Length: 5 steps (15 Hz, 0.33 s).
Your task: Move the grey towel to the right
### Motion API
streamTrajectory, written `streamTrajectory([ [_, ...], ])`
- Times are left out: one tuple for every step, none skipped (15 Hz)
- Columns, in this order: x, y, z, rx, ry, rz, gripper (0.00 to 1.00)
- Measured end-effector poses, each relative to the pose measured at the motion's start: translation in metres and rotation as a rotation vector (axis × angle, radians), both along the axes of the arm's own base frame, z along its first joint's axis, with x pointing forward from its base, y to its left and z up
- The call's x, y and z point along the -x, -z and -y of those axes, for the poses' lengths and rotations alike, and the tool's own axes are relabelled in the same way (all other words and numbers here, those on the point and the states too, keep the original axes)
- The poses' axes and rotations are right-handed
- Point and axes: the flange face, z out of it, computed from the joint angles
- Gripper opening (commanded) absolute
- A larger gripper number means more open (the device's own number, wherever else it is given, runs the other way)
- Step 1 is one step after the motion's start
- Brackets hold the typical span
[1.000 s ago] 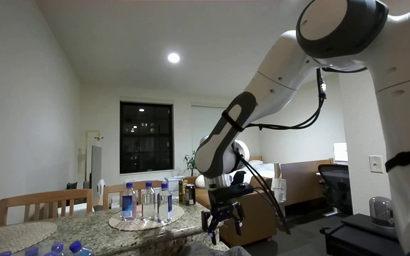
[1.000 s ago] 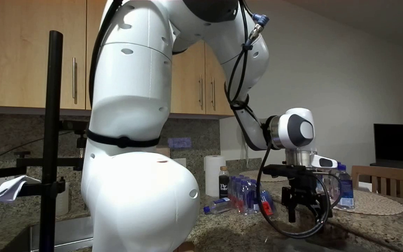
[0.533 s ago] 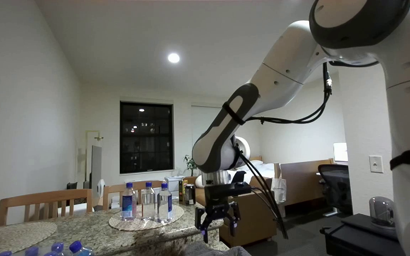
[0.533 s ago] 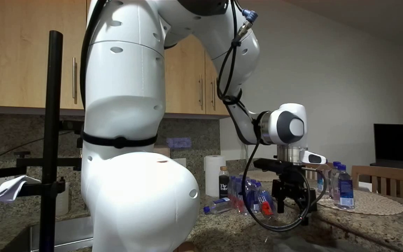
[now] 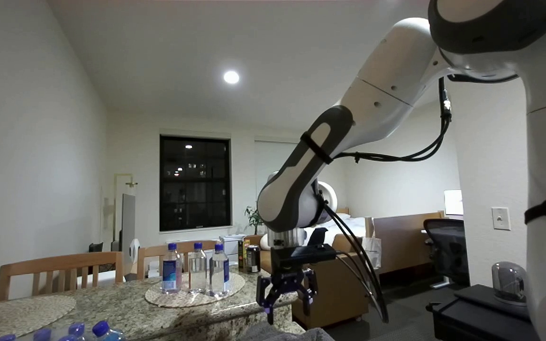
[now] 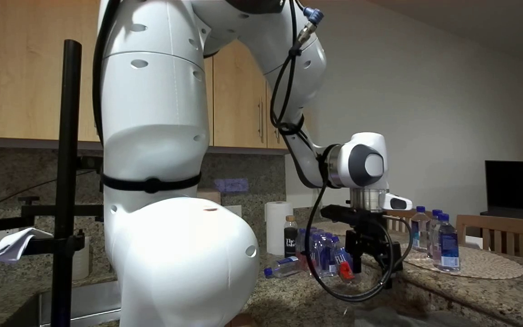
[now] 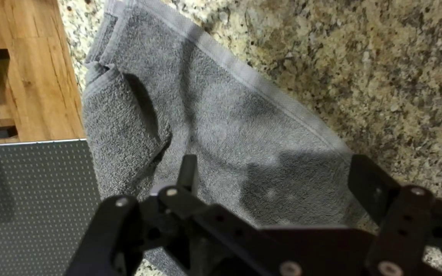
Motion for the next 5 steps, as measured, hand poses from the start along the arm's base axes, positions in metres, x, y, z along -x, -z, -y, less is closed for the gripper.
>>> streamTrajectory([
  [0.0008, -0.0003, 0.0, 0.0, 0.0, 0.0, 1.0],
  [0.0011, -0.0004, 0.0, 0.0, 0.0, 0.0, 1.0],
  [0.0012, -0.0004, 0.0, 0.0, 0.0, 0.0, 1.0],
  [0.0012, -0.0004, 0.0, 0.0, 0.0, 0.0, 1.0],
  [0.0012, -0.0004, 0.0, 0.0, 0.0, 0.0, 1.0],
])
